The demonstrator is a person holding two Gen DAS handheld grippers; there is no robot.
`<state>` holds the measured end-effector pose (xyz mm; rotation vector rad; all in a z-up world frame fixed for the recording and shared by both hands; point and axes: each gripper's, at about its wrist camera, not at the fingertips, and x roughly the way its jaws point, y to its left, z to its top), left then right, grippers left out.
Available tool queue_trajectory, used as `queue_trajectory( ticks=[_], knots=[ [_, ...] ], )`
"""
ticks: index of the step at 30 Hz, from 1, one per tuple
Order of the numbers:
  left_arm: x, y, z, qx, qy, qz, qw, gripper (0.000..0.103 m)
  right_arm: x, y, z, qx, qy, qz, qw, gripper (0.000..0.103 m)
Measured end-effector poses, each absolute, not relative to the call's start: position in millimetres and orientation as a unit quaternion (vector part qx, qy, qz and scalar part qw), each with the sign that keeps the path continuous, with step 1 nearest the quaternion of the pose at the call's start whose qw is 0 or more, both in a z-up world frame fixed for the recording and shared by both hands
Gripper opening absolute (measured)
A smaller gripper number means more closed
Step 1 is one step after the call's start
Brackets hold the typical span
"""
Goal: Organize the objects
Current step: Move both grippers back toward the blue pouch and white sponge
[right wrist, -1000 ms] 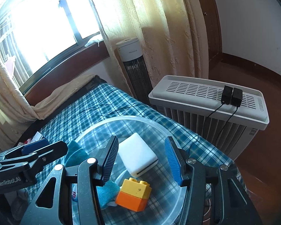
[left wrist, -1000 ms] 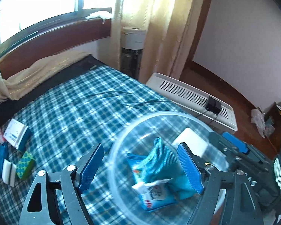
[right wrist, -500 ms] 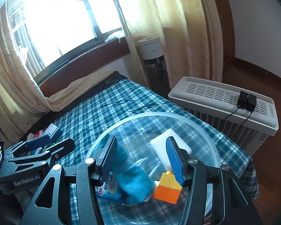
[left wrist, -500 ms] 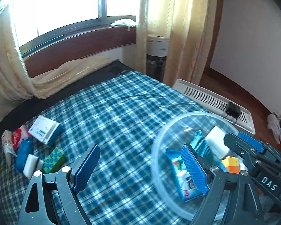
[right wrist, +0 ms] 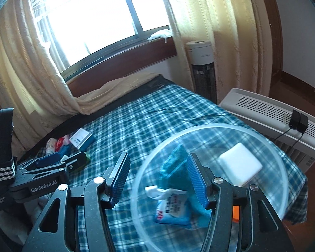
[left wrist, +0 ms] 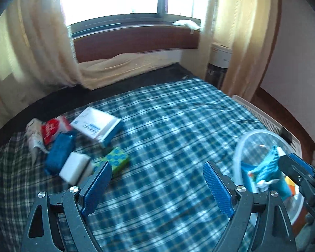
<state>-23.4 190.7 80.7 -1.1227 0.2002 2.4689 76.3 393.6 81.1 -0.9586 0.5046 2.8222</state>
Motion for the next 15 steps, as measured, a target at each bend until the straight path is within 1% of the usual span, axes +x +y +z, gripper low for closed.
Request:
queue_trajectory(
  ticks=[9, 15],
  knots=[
    [-37, 148, 74, -0.404, 0.070, 0.896, 0.168, 0.091, 62, 359, 79, -0.327, 0.153, 0.932, 0.027, 0.058],
    [-52, 116, 72, -0.409, 0.055, 0.901, 0.137, 0.091, 53, 338, 76, -0.338, 0.144, 0.930, 0.009, 0.058]
  ],
)
